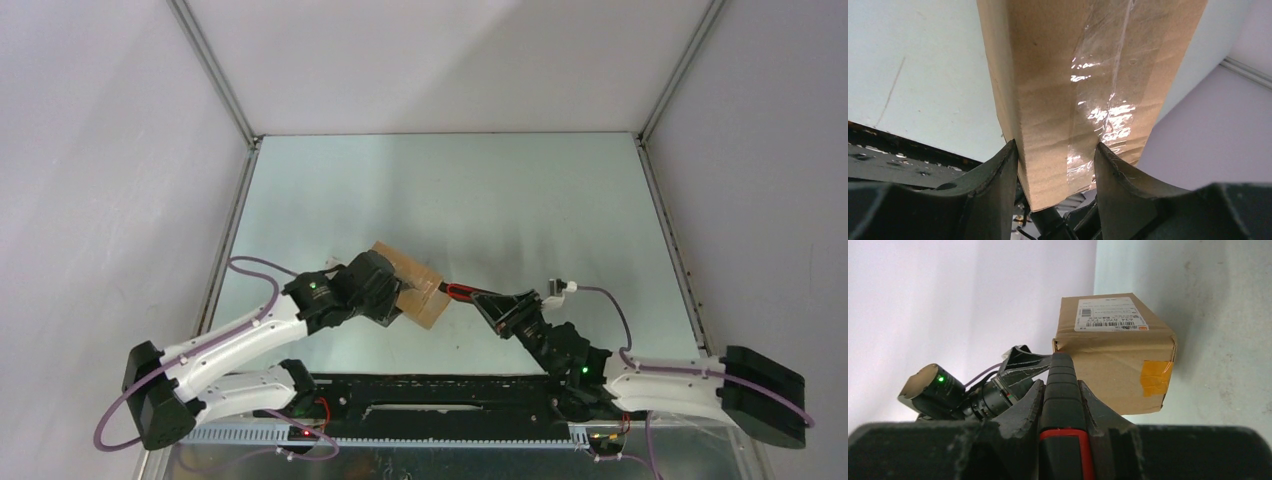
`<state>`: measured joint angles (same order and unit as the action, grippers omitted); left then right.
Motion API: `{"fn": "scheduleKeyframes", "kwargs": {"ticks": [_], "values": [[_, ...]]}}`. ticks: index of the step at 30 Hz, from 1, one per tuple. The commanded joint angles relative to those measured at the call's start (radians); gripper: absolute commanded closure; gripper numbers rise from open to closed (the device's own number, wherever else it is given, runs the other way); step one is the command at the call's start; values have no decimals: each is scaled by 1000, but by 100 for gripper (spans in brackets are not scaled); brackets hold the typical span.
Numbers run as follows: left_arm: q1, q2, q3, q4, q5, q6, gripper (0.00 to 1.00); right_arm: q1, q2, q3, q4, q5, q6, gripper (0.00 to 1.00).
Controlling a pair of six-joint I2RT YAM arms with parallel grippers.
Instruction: Unpack the express box
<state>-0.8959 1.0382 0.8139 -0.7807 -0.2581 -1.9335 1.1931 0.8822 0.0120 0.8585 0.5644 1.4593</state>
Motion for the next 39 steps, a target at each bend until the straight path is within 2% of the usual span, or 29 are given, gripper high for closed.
{"fn": "scheduleKeyframes", "kwargs": {"ticks": [1, 7, 15, 19, 24, 31, 39], "values": [[49, -48, -1, 69, -109, -82, 100, -27, -156, -51, -169, -133, -1, 100], [48, -25, -23, 146, -73, -85, 100, -48, -206, -28, -215, -172, -28, 100], [25, 58, 44, 244, -56, -90, 100, 61, -8, 30, -53, -147, -40, 100], [15, 86, 72, 263, -56, -90, 100, 122, 99, 64, 26, -137, -40, 100], [11, 89, 85, 245, -71, -92, 100, 139, 179, 73, 98, -134, -39, 100], [32, 16, 24, 200, -98, -112, 100, 114, 90, 25, 51, -121, -27, 100], [89, -29, -1, 59, -36, -63, 100, 32, -179, -10, -210, -121, -76, 100]]}}
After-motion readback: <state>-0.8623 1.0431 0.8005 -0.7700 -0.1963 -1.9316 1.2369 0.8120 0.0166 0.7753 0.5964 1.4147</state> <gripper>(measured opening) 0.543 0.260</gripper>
